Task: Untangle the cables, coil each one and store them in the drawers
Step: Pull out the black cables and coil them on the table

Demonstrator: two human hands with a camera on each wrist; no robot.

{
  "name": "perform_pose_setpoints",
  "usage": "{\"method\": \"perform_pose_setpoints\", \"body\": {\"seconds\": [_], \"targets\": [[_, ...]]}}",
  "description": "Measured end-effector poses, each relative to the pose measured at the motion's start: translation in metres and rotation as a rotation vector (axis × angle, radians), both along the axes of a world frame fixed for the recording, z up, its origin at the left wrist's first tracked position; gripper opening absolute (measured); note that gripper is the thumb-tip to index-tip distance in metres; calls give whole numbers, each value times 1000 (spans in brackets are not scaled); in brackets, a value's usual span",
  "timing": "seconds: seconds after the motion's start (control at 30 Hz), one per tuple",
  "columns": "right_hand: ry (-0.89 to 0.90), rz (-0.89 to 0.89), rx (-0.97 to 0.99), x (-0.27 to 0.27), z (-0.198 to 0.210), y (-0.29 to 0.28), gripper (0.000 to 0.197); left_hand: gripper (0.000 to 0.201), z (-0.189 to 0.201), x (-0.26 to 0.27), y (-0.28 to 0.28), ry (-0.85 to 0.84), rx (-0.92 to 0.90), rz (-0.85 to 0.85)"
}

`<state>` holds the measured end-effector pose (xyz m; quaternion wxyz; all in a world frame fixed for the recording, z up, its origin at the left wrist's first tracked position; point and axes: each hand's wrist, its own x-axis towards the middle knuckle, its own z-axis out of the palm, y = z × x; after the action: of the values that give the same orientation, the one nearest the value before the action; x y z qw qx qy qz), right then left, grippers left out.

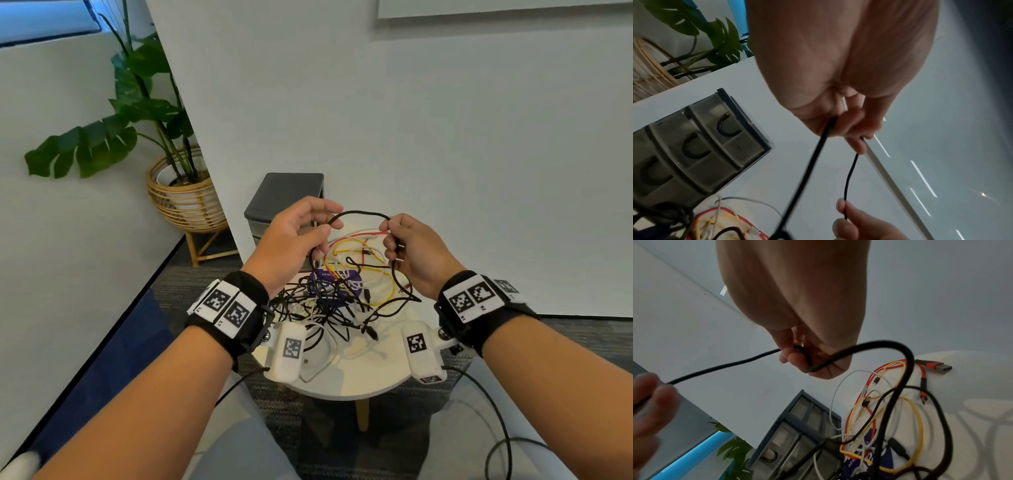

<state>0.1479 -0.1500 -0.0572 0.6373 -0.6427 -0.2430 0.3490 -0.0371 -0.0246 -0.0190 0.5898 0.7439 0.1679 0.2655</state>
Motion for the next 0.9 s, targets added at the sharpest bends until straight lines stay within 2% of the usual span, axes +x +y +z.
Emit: {"method": "perform_pose_setpoints", "body": {"seconds": [0.1,0.2,0.3,0.37,0.4,0.47,0.53,0.63,0.7,0.83,0.9], "targets": [[-57,7,-59,3,-5,-1,26,21,3,-6,4,32,41,-34],[-340,-24,-199,1,-2,2,17,15,6,-7,5,65,83,-10],[-717,11,-168,-12,18,7,52,11,10,0,4,87,159,57],[-899,136,-92,-25,38,10,61,10,13,7,3,107,202,69],[-953,214,-81,-30,45,13,57,10,15,9,3,113,226,79],[-990,311,-116,-38,56,18,31,10,19,13,3,106,240,93],[-950,318,-133,-37,62,21,10,13,22,11,3,77,163,63],[-681,247,-62,-25,63,19,11,14,16,3,6,79,7,-28],[-472,88,-16,-12,64,17,14,17,6,-3,8,122,-35,-103],[-10,-318,20,27,57,10,19,37,-9,-11,8,136,-60,-173],[-28,-379,-96,44,44,8,18,35,-8,-11,8,118,-12,-148]]}}
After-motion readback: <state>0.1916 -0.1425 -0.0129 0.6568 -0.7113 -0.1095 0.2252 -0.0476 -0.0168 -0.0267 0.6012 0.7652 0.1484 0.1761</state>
